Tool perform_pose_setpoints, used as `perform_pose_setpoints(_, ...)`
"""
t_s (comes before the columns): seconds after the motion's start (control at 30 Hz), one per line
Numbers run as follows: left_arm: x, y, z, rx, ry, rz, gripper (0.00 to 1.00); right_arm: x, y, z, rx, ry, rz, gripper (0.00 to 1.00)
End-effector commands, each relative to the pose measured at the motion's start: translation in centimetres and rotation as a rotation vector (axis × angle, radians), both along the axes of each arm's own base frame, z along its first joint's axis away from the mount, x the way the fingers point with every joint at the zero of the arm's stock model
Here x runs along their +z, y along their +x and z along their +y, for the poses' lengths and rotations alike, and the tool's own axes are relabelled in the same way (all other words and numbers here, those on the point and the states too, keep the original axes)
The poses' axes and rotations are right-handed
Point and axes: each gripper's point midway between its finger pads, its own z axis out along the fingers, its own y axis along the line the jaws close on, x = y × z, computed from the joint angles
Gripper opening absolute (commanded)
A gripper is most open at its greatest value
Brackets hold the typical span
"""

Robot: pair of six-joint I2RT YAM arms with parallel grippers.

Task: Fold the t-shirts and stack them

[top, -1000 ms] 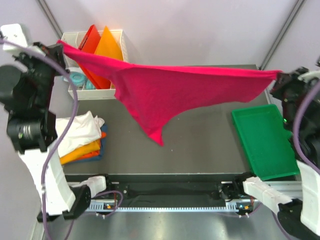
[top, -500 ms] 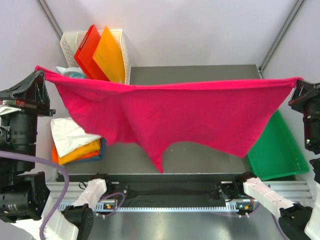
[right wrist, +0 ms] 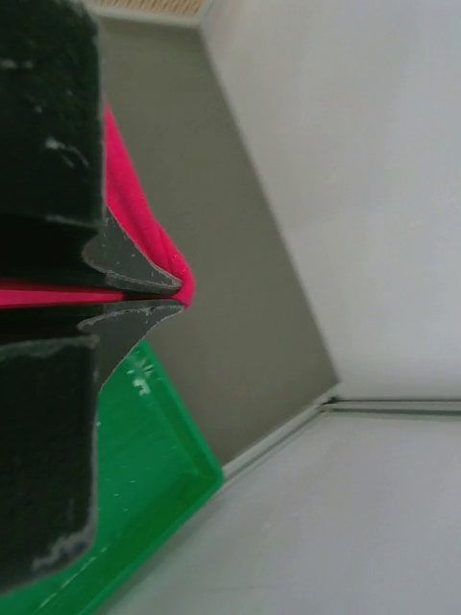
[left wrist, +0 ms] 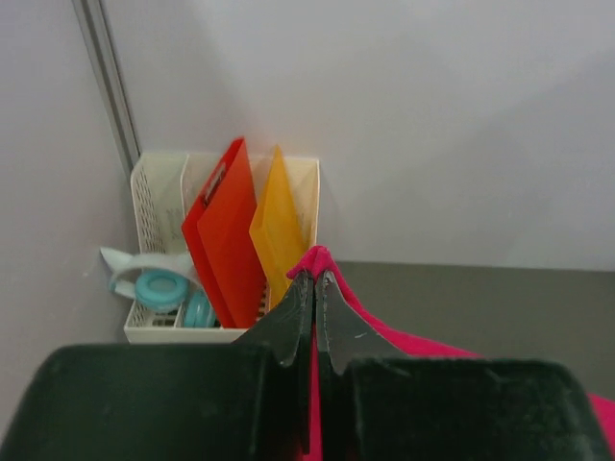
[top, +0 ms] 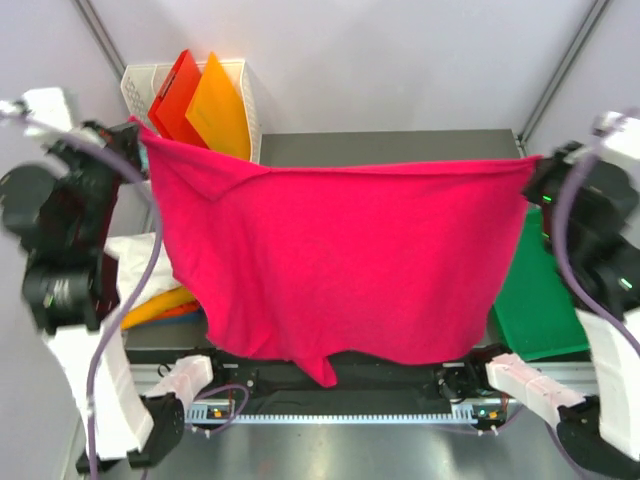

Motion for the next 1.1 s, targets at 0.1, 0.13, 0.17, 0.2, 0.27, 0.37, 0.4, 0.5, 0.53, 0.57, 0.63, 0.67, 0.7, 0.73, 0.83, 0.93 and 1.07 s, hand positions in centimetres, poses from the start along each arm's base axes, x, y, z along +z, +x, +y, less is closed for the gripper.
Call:
perform_pose_setpoints(0.1,-6.8,11.7,2.3,0.047,0.051,0.134,0.00,-8.2,9.4,2.4,-0.001,0.022,0.132,0.00)
perform_pose_setpoints(0.13,-8.2,13.2,2.4,0.043,0.053,0.168,0.00,-9.8,10.2,2.4,-0.005,0.026,0.164,0.00)
perform_pose_setpoints(0.17,-9.4,14.2,2.4,0.041,0.057,0.193,0.00,-10.5,10.9,2.4,-0.006,0.029,0.175,0.00)
perform_pose_setpoints(0.2,-10.0,15.1,2.5,0.043,0.063,0.204,0.00,-11.7,12.2,2.2,-0.014,0.030,0.200,0.00)
perform_pose_setpoints(0.27,-11.9,17.5,2.2,0.032,0.075,0.232,0.00,-13.2,13.7,2.2,-0.016,0.026,0.228,0.00)
perform_pose_setpoints(0.37,-14.5,20.7,1.7,0.014,0.091,0.280,0.00,-15.3,16.2,2.1,-0.029,0.015,0.279,0.00)
perform_pose_setpoints(0.4,-15.2,21.5,1.6,0.009,0.095,0.297,0.00,-16.5,17.3,2.0,-0.033,0.010,0.306,0.00)
perform_pose_setpoints(0.5,-17.7,24.4,0.6,-0.009,0.100,0.343,0.00,-18.3,19.5,1.7,-0.040,0.000,0.346,0.00)
perform_pose_setpoints(0.53,-18.8,25.6,0.4,-0.013,0.101,0.366,0.00,-18.3,20.0,1.6,-0.043,-0.006,0.348,0.00)
perform_pose_setpoints(0.57,-19.2,26.2,-0.3,-0.025,0.124,0.368,0.00,-18.7,20.5,1.5,-0.043,-0.008,0.357,0.00)
perform_pose_setpoints(0.63,-20.4,27.8,-1.9,-0.050,0.149,0.387,0.00,-19.8,21.6,1.3,-0.047,-0.013,0.380,0.00)
perform_pose_setpoints(0.67,-20.6,28.2,-2.3,-0.050,0.158,0.391,0.00,-20.3,22.0,1.2,-0.048,-0.013,0.389,0.00)
perform_pose_setpoints(0.7,-21.9,29.2,-2.6,-0.053,0.165,0.415,0.00,-21.2,22.6,1.0,-0.054,-0.011,0.405,0.00)
perform_pose_setpoints(0.73,-21.6,29.7,-3.6,-0.069,0.172,0.406,0.00,-21.4,22.9,0.9,-0.056,-0.007,0.406,0.00)
perform_pose_setpoints(0.83,-22.5,31.2,-5.6,-0.095,0.186,0.414,0.00,-22.4,23.9,0.7,-0.063,-0.002,0.420,0.00)
perform_pose_setpoints(0.93,-22.8,32.8,-6.7,-0.079,0.201,0.411,0.00,-23.1,24.7,0.1,-0.076,0.000,0.432,0.00)
perform_pose_setpoints(1.07,-22.6,34.8,-8.2,-0.087,0.214,0.392,0.00,-23.9,25.6,-1.4,-0.102,0.027,0.442,0.00)
